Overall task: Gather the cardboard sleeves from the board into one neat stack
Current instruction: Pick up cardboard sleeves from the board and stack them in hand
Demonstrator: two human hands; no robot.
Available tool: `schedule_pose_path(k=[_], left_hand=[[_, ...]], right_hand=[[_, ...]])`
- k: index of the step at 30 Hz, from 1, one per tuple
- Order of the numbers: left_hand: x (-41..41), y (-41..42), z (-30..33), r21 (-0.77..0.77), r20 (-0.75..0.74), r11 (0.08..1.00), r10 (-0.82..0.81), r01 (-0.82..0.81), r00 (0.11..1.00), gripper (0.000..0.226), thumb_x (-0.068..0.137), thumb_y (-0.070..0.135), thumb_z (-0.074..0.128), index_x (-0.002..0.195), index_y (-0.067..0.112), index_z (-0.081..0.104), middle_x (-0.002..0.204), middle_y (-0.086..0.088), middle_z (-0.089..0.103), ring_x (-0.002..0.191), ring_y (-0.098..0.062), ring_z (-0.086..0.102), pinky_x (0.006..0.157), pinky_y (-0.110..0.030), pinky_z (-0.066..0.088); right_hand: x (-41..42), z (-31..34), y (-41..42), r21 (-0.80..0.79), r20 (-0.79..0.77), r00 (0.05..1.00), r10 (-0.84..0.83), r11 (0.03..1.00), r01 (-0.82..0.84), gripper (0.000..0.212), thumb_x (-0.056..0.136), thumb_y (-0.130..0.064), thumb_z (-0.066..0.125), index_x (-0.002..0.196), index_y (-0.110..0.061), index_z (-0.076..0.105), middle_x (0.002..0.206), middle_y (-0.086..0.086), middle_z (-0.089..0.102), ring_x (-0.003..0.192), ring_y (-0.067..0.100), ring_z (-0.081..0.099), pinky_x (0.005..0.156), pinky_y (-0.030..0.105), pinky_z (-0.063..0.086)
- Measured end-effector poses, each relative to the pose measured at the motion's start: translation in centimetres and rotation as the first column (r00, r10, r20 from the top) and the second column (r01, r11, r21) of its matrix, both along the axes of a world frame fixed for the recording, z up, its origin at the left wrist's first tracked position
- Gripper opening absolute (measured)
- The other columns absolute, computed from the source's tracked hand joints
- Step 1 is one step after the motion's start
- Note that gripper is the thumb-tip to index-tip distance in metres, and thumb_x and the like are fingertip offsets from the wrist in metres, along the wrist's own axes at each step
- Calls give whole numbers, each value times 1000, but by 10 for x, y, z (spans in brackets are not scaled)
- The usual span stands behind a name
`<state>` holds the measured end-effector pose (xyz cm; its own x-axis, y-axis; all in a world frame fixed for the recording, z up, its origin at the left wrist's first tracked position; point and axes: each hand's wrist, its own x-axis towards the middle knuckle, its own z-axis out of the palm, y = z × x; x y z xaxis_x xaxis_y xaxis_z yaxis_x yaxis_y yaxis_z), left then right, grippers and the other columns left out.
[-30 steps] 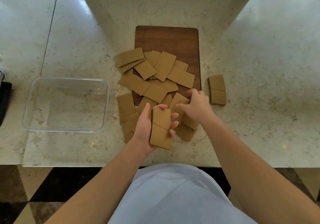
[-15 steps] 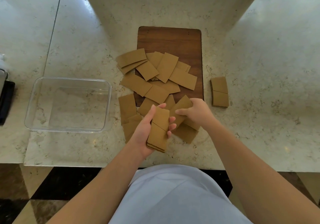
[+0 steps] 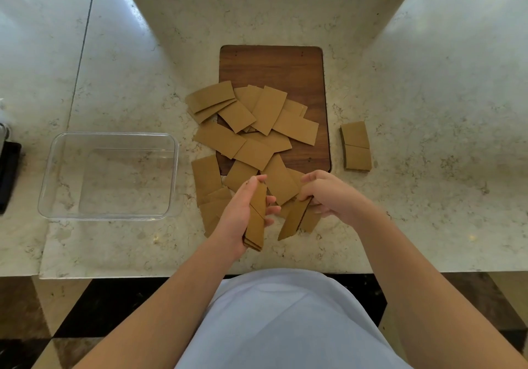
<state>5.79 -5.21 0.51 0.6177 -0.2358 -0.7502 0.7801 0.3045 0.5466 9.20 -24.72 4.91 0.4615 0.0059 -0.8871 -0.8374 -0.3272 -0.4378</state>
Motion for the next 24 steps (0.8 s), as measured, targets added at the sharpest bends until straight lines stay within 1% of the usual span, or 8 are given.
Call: schedule_pose_path(k=[5, 7, 10, 13, 16, 19, 21, 24], left_hand=[[-8, -12, 9, -52, 18, 986, -158, 159, 987, 34, 105, 57, 44, 125, 46, 68, 122, -11, 75, 103, -35, 75, 89, -55, 60], [-10, -14, 10, -78, 47, 976, -202, 205, 978, 37, 105, 60, 39, 124, 50, 69, 111, -7, 77, 106, -34, 74, 89, -53, 61], [-7, -14, 11, -156, 12, 975, -157, 157, 988, 45, 102, 67, 36, 122, 49, 71, 85, -5, 73, 88, -24, 74, 87, -52, 62], [-5, -9, 8, -287, -31, 955, -85, 73, 996, 59, 94, 76, 40, 125, 38, 73, 108, -11, 78, 91, -24, 75, 78, -46, 63], [-9, -6, 6, -394, -102, 918, 10, -50, 995, 63, 89, 71, 53, 136, 30, 62, 120, -14, 73, 93, -31, 74, 70, -43, 61], [-10, -5, 3, -439, -124, 895, 33, -85, 992, 54, 88, 68, 56, 127, 30, 62, 115, -16, 71, 92, -32, 72, 66, -37, 60], [-7, -3, 1, -445, -140, 889, 49, -107, 989, 53, 88, 70, 55, 120, 29, 65, 111, -16, 71, 91, -31, 71, 65, -36, 59], [-3, 1, -1, -455, -173, 874, 98, -168, 980, 59, 86, 75, 48, 114, 29, 70, 112, -17, 72, 90, -30, 72, 63, -35, 59]], right_hand=[[9, 2, 38, -107, -42, 990, 136, 984, -139, 37, 104, -8, 44, 140, -12, 41, 76, 9, 49, 54, 16, 39, 49, 27, 31], [9, -2, 51, -62, -42, 993, 110, 992, -112, 36, 107, -19, 42, 142, -12, 47, 72, 8, 52, 52, 17, 44, 43, 25, 40], [4, -7, 57, -31, -8, 998, 60, 998, -61, 46, 106, -41, 40, 144, -15, 34, 58, 6, 57, 41, 17, 52, 34, 17, 38], [4, -12, 51, 139, 34, 999, 39, 989, -44, 53, 95, -65, 45, 129, -25, 36, 68, 4, 76, 59, 19, 74, 47, 24, 51], [16, -15, 32, 216, 92, 991, -97, 974, 75, 46, 93, -71, 42, 116, -31, 40, 84, 7, 80, 73, 24, 78, 53, 27, 57], [25, -21, 16, -13, 300, 940, -159, 985, 171, 40, 100, -52, 50, 126, -21, 48, 87, 3, 79, 65, 9, 72, 50, 23, 52], [25, -32, 12, -286, 375, 927, 22, 954, 93, 40, 99, -44, 57, 128, -16, 52, 108, 4, 69, 86, 10, 66, 66, 27, 52], [17, -52, 22, -593, 267, 884, 385, 788, -164, 55, 91, -54, 65, 128, -15, 55, 128, 8, 50, 118, 26, 49, 96, 43, 49]])
